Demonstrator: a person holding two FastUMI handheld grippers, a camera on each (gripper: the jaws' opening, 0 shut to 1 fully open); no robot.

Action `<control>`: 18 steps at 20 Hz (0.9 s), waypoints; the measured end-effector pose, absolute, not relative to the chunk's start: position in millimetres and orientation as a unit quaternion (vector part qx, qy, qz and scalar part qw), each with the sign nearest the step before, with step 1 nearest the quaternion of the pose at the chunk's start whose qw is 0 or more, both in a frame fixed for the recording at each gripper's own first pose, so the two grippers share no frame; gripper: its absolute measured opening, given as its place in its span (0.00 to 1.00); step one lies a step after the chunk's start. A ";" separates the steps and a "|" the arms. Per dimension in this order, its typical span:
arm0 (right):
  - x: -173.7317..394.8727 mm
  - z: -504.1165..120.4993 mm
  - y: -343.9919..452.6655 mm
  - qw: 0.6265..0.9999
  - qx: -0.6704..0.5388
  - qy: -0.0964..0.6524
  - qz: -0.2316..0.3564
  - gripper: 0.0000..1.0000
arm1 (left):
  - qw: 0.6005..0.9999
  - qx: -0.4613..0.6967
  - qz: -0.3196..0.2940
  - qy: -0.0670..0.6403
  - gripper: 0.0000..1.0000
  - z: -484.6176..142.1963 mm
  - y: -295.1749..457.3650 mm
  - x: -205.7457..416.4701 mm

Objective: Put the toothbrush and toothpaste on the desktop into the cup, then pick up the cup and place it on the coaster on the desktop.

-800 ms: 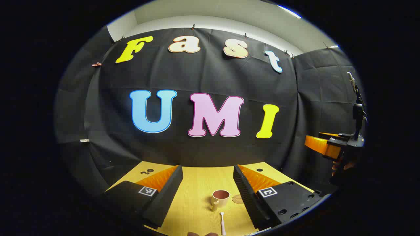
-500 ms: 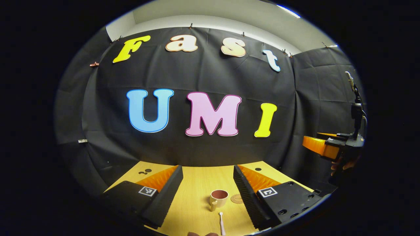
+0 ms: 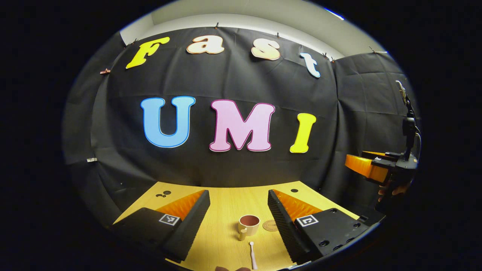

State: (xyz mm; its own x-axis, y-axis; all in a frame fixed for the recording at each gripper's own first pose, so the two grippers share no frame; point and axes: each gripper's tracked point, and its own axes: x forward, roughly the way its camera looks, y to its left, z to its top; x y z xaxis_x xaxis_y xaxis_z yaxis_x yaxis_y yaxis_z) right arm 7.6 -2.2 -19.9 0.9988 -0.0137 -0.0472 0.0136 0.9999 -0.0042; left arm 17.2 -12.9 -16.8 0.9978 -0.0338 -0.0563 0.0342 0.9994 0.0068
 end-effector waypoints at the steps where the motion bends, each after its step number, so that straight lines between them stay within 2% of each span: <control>1: 7.4 -26.5 -1.1 0.999 -0.007 0.036 -0.006 0.97 | 0.999 0.003 -0.018 0.033 0.96 -20.6 -13.4 18.6; 8: -4.5 -120.8 16.6 0.983 -0.018 0.180 0.014 0.97 | 0.996 0.005 -0.026 0.088 0.96 -65.7 -19.3 14.8; 12: -18.1 -193.9 31.7 0.955 -0.013 0.294 0.033 0.98 | 0.991 0.000 -0.024 0.129 0.96 -98.6 -23.5 6.3; 18: -26.1 -285.8 41.1 0.913 -0.012 0.404 0.050 0.98 | 0.978 -0.001 -0.004 0.209 0.97 -155.4 -27.6 -0.5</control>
State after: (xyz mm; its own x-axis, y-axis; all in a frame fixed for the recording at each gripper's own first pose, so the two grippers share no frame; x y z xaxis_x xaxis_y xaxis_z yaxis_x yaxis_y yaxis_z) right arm -26.1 41.1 -285.8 0.6684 0.0824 -0.7392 -0.1015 0.9947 0.0191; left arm -0.5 -27.6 -155.4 0.9127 -0.0084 -0.4086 0.0072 1.0000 -0.0045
